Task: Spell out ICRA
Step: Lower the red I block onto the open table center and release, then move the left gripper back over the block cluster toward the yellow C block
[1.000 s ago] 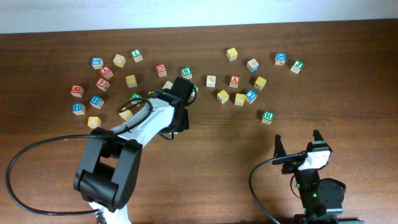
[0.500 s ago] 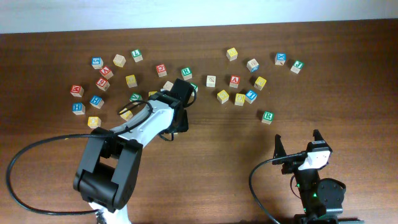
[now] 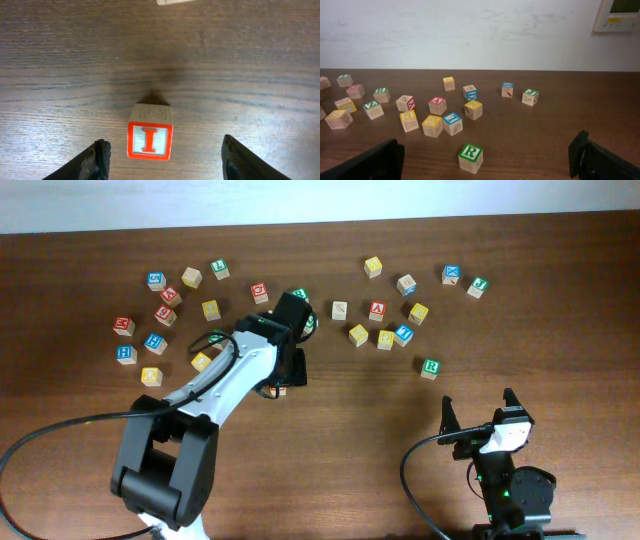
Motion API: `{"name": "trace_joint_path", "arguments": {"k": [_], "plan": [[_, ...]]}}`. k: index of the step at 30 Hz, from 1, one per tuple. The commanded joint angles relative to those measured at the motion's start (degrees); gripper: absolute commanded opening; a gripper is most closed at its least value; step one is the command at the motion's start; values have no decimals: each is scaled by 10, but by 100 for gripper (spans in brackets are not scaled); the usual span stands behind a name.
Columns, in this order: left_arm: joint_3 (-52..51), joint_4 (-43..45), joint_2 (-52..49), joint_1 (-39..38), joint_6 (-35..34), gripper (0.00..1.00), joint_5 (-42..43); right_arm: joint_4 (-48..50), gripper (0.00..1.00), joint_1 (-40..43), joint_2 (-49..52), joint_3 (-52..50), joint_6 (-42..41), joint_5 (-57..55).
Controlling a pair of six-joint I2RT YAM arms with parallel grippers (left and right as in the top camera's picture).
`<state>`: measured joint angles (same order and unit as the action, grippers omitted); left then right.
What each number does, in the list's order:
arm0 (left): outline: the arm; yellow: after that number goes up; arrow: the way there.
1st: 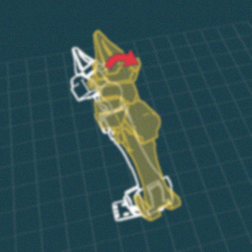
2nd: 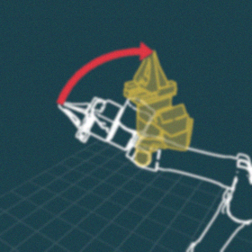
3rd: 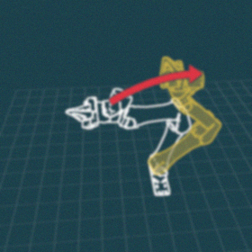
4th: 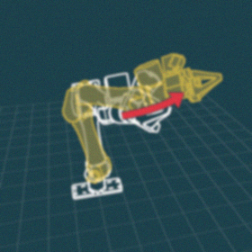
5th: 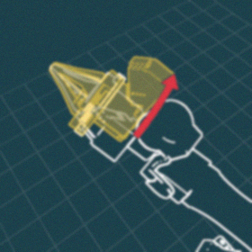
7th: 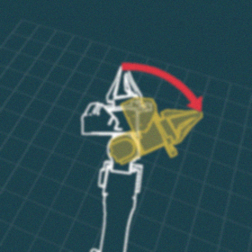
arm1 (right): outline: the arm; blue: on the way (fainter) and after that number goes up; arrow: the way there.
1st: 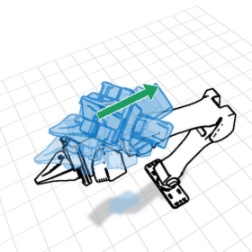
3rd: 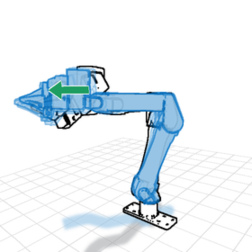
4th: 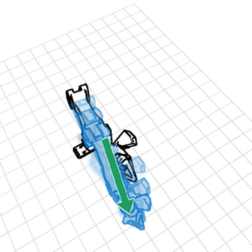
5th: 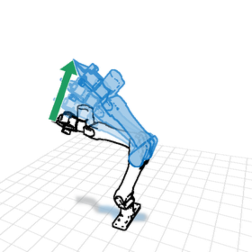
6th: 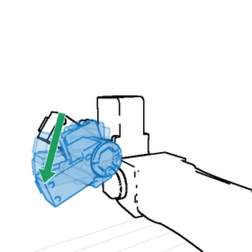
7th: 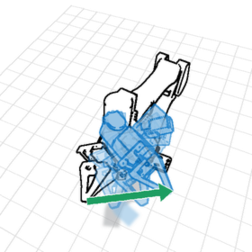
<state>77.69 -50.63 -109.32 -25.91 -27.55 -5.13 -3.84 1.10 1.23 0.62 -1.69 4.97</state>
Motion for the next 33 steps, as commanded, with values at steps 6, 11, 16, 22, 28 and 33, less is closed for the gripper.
{"name": "trace_joint_path", "arguments": {"k": [6,11,16,22,28,33], "plan": [[234,-206,59,123,54,78,28,-3,98,4,-3,-3,-3,3],[223,-289,54,243,54,99,26,-3,98,4,-3,-3,-3,3],[194,-276,52,250,53,99,10,-3,98,4,-3,-3,-3,3],[193,-224,52,280,40,99,26,-3,98,4,-3,-3,-3,3],[193,-94,52,288,56,99,74,-3,98,4,-3,-3,-3,4],[193,-64,40,271,112,98,49,-3,98,4,-3,-3,-3,3]]}}
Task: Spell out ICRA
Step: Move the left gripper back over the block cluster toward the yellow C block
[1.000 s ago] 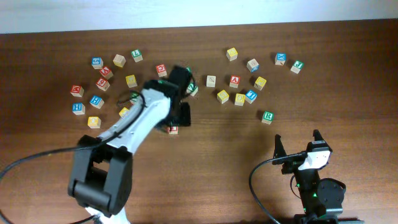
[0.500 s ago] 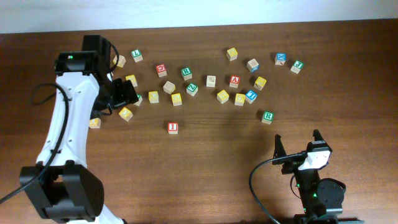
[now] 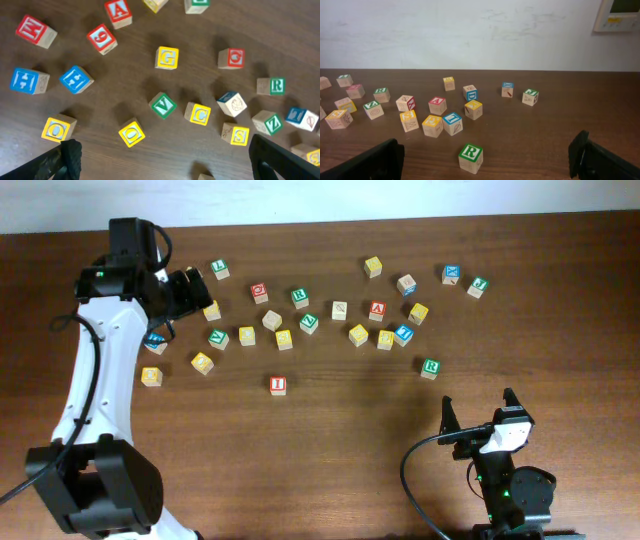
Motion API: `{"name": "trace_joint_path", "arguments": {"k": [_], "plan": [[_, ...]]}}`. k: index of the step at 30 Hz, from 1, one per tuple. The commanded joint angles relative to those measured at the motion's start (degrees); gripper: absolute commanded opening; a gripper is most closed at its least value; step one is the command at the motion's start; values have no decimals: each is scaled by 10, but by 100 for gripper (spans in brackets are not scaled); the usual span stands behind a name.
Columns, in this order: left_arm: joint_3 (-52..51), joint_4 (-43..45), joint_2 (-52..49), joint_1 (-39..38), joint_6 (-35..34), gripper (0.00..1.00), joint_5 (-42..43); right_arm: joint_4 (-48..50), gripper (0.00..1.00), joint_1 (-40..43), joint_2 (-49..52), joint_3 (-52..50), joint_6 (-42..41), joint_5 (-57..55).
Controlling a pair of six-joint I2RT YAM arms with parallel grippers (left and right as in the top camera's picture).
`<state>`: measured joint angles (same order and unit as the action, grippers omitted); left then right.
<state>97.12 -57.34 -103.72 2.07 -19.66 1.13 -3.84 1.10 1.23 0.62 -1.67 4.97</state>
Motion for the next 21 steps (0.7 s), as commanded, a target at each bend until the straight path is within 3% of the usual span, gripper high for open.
{"name": "trace_joint_path", "arguments": {"k": [1,4,8,17,21], "plan": [[-4,3,-21,-9,33,94,-27,-3,98,4,-3,-3,-3,3],[-6,-10,-43,-10,30,86,-23,-3,98,4,-3,-3,-3,3],[-6,-49,-90,-17,15,93,-23,-3,98,4,-3,-3,-3,3],[-6,-13,-139,-17,15,93,-19,-3,98,4,-1,-3,-3,3],[-5,2,-139,-23,16,91,49,-3,98,4,-1,-3,-3,3]]}}
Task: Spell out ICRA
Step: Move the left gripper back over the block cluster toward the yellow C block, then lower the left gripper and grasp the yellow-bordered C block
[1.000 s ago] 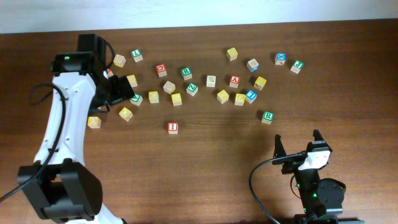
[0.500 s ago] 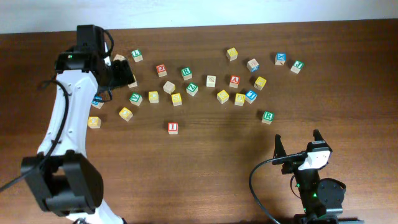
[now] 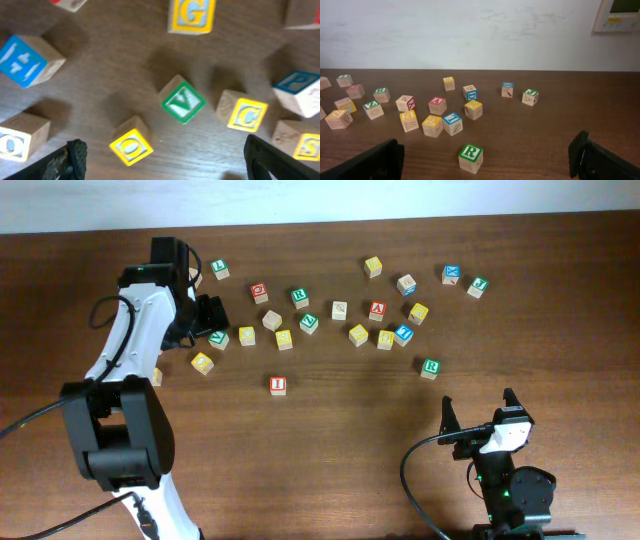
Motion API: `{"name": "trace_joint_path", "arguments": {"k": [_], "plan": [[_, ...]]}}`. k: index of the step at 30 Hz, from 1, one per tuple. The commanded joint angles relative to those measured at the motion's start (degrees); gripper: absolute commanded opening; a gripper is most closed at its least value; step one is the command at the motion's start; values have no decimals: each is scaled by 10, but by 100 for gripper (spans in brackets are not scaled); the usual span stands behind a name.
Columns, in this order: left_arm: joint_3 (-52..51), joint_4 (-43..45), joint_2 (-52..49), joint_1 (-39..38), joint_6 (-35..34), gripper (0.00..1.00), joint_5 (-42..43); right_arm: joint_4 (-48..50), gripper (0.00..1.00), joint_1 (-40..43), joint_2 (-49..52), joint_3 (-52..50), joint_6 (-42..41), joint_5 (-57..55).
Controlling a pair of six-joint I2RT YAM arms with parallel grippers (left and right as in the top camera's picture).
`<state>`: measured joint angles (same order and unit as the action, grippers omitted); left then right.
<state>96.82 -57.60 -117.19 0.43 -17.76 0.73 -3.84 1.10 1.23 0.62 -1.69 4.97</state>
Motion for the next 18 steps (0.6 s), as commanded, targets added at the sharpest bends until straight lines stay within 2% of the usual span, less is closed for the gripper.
{"name": "trace_joint_path", "arguments": {"k": [1,5,8,14,18], "plan": [[-2,7,-5,-16,-3,89,62,-3,98,4,-1,-3,-3,3],[-3,17,-6,-67,-4,79,24,-3,98,4,-1,-3,-3,3],[-3,28,-14,-108,-11,72,-41,-3,98,4,-1,-3,-3,3],[-3,51,-49,-126,-10,68,-72,-3,98,4,-1,-3,-3,3],[-3,50,-49,-123,-10,74,-96,-3,98,4,-1,-3,-3,3]]}}
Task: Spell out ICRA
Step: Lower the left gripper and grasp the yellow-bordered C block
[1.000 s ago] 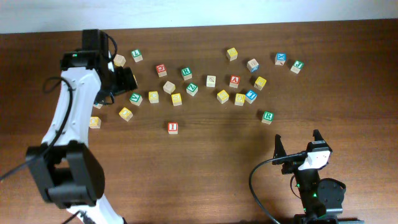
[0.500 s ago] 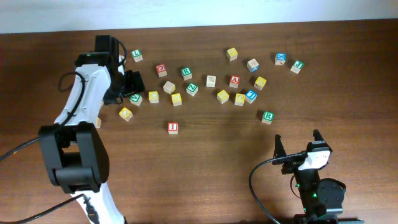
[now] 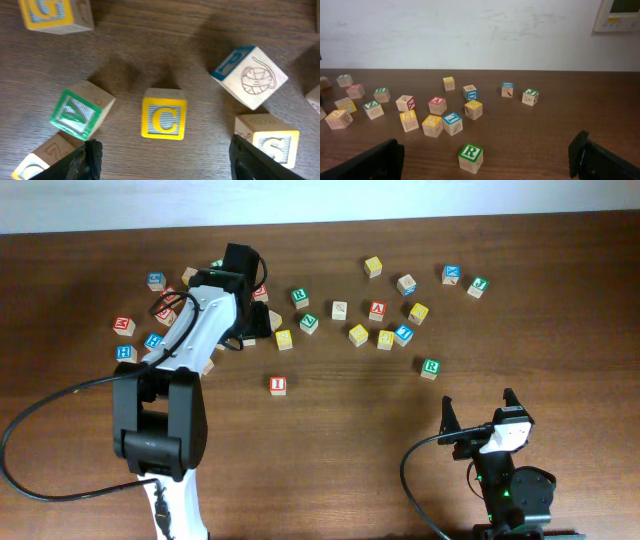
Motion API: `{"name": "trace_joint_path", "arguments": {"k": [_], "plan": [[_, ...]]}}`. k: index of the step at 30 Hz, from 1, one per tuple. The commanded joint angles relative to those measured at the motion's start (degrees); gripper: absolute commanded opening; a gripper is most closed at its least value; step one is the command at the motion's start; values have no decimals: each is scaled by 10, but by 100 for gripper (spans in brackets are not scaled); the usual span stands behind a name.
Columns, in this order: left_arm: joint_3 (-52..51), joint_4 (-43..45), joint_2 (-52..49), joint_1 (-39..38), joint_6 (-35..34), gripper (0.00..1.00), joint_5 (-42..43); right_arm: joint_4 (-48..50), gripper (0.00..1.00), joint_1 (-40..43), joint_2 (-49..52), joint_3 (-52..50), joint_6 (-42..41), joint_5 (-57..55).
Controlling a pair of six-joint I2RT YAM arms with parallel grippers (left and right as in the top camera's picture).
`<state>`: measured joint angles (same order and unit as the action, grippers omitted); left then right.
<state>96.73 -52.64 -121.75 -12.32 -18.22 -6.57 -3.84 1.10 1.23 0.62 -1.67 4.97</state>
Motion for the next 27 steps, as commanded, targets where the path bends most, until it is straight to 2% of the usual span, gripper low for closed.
{"name": "trace_joint_path", "arguments": {"k": [1,8,12,17,27], "plan": [[-2,1,-3,4,-6,74,-20,-3,98,4,-1,-3,-3,3],[-2,12,-22,2,-6,72,-18,-3,98,4,-1,-3,-3,3],[-2,17,-49,5,-6,68,-18,-3,98,4,-1,-3,-3,3],[-2,42,-49,10,-6,59,-18,-3,98,4,-1,-3,-3,3],[-2,51,-58,20,-5,53,15,-3,98,4,-1,-3,-3,3]]}}
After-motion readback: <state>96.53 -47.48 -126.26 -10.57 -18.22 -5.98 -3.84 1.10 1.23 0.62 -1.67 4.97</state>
